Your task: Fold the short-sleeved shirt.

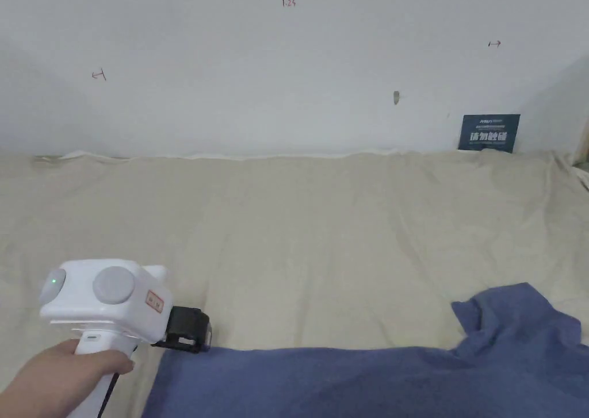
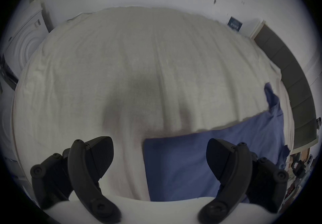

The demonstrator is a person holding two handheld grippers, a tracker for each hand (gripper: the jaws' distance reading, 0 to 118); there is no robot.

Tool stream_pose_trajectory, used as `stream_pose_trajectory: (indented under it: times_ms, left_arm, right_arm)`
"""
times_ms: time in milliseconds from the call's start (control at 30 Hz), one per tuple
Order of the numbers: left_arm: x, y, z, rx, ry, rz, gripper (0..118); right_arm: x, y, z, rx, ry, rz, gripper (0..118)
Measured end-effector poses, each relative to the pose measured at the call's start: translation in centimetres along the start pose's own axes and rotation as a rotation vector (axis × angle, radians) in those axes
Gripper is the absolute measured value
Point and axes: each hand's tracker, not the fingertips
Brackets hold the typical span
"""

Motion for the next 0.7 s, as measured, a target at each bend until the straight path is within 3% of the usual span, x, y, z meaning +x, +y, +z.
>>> stream_pose_trajectory:
  times_ms: [167,200,333,433,500,533,567,600,700]
  left_arm:
    - [-1.0,1.8,-3.0,-0.046,-0.012,0.023,111]
    - [1.3,0.3,-2.1,-0.072,-0.021,0.025,111]
    - [3.2,-0.1,-2.4,-0.12,0.06,-0.083,107]
    - [4.2,-0.4,-1.4,-0.092,0.086,-0.08,84]
    - [3.8,0.6,-1.3,-0.074,0.098,-0.125,59]
    - [4.1,0.5,-1.1,-0.071,0.102,-0.162,36]
    - [4.6,0.3,-0.9,-0.067,0.111,-0.191,2]
    - [4.7,0.2,-0.9,-0.069,0.039,-0.194,2]
    - [5.5,0.1,-0.6,-0.059,0.108,-0.23,2]
  right_arm:
    - [0.3,-0.1,-1.6,-0.029,0.015,-0.015,0]
    - [0.4,-0.1,-1.8,-0.034,0.015,-0.017,0]
    - [0.3,0.0,-2.0,-0.047,0.029,-0.012,0]
    - [-0.1,0.0,-1.7,-0.05,0.024,0.019,0]
    - [-0.3,0.0,-1.5,-0.047,0.024,0.04,0]
    - [-0.3,0.1,-1.5,-0.047,0.024,0.047,0]
    - [-0.5,-0.1,-1.4,-0.048,0.022,0.052,0]
    - [-0.6,-0.1,-1.3,-0.045,0.017,0.057,0]
    - [0.2,0.7,-0.7,0.035,-0.016,0.054,0]
